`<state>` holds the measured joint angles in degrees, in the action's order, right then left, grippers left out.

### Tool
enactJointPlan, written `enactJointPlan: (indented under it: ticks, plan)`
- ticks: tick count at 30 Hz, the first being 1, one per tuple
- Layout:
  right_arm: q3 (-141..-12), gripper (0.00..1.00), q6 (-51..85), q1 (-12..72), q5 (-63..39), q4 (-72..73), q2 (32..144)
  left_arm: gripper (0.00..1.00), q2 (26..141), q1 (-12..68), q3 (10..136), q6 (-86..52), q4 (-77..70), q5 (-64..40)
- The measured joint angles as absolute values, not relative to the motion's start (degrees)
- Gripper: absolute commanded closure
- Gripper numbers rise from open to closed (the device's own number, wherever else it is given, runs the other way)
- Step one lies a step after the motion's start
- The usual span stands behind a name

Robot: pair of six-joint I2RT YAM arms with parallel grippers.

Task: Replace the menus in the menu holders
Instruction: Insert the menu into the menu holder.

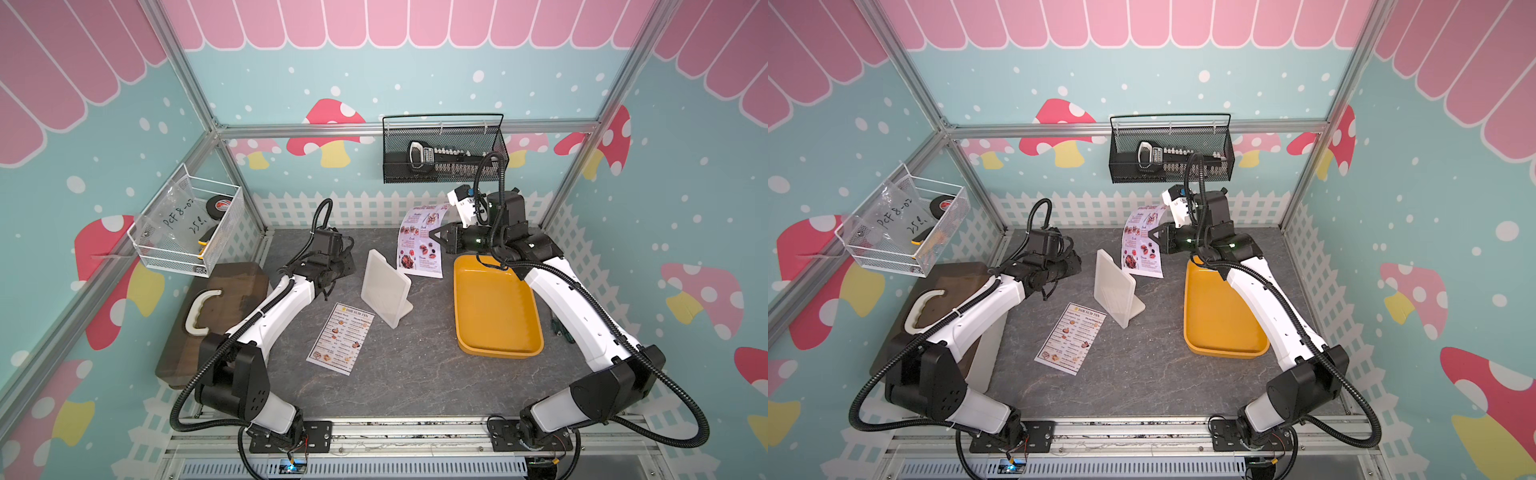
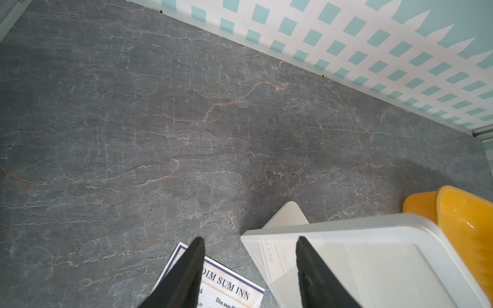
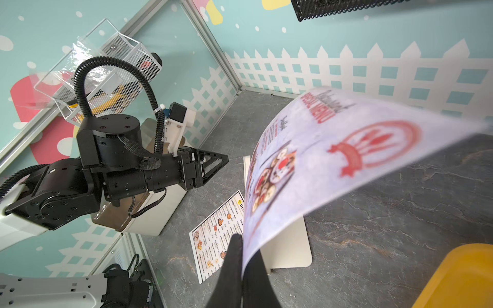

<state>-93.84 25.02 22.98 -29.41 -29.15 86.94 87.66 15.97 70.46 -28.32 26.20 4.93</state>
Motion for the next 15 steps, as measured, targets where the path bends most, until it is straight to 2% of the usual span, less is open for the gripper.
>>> enactJointPlan:
  ticks: [15]
  plan:
    - [-94.91,0.96,24.95,22.98,-30.06,-29.3,87.37,0.44,87.66,15.94,70.11,-28.27,26.0,4.43]
